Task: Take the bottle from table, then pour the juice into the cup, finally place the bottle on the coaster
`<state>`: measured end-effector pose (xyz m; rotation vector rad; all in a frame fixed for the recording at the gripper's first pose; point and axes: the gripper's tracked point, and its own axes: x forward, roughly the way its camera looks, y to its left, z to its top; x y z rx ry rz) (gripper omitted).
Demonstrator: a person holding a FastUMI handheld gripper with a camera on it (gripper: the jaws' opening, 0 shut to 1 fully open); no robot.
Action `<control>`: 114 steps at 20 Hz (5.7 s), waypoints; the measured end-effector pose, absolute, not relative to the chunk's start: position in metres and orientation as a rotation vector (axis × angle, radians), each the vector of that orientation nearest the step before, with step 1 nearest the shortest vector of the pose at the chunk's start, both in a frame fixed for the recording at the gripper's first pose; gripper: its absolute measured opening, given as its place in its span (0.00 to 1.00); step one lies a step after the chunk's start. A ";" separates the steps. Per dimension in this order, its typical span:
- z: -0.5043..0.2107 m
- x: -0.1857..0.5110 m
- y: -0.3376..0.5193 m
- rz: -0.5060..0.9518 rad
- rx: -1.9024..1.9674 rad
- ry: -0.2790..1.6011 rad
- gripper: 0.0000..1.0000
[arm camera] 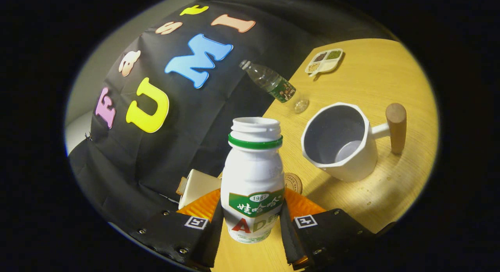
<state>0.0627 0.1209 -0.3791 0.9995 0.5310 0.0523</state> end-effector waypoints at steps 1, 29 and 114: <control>-0.379 0.060 0.122 0.051 1.031 0.535 0.65; -0.350 0.071 0.114 -0.053 1.518 0.510 0.65; -0.355 0.089 0.101 -0.120 1.739 0.568 0.65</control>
